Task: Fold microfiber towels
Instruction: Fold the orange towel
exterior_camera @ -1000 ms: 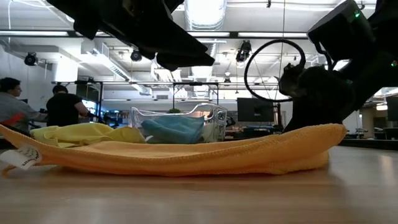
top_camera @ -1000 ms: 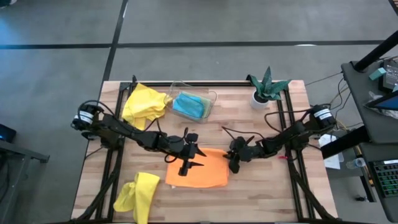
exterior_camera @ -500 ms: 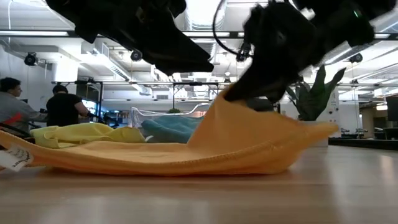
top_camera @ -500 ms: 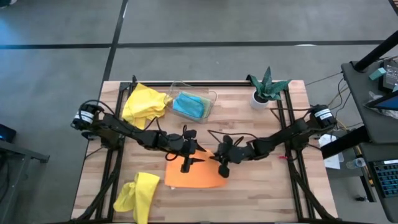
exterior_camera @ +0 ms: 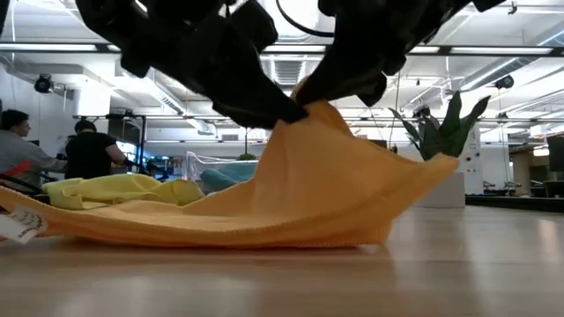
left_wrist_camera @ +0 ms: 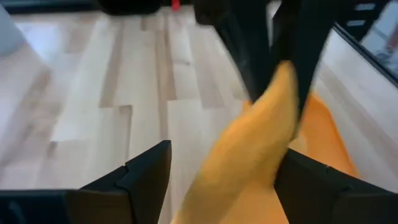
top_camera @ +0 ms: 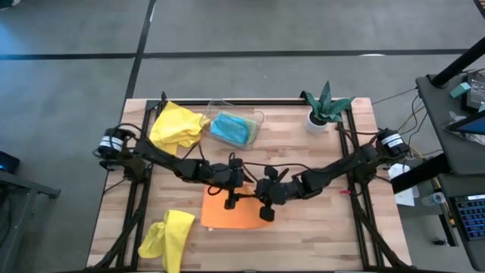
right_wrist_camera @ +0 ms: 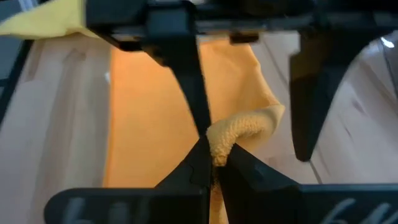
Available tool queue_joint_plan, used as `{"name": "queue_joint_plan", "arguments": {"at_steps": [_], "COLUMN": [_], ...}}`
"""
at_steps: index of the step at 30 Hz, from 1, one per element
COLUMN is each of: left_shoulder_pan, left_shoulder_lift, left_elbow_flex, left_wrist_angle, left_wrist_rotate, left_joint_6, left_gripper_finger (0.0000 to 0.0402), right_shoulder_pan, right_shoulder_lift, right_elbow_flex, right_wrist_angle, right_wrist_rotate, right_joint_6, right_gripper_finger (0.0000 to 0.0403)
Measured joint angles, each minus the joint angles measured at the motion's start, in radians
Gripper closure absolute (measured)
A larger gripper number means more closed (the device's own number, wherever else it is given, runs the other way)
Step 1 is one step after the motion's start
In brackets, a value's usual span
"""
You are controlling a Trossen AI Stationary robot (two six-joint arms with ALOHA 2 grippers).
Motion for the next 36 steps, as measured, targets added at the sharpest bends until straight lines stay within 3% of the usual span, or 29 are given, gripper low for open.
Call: {"name": "queue_joint_plan", "arguments": {"at_steps": [8,14,21,30,36], "left_shoulder_pan": [0.014,0.014,0.013,0.014,0.014], "left_shoulder_lift": [0.028,0.027,0.026,0.026,0.026], "left_elbow_flex": [0.004,0.011,0.011,0.011,0.011], "left_wrist_angle": [0.076,0.078,0.072,0.07,0.071], "left_wrist_rotate": [0.145,0.156,0.225,0.247,0.248], "left_joint_6": [0.01,0.01,0.054,0.106,0.116], "left_gripper_finger": [0.0157,0.0169,0.0243,0.0386,0.04], "right_shoulder_pan": [0.008,0.009,0.009,0.012,0.012], "right_shoulder_lift": [0.006,0.006,0.006,0.006,0.006], "right_elbow_flex": [0.022,0.02,0.039,0.081,0.124], "right_wrist_angle": [-0.033,-0.035,-0.049,-0.121,-0.203], "right_wrist_rotate": [-0.002,-0.002,-0.002,-0.002,-0.003], "right_joint_6": [0.018,0.023,0.016,0.021,0.035], "right_gripper_finger": [0.0391,0.039,0.039,0.039,0.038]}}
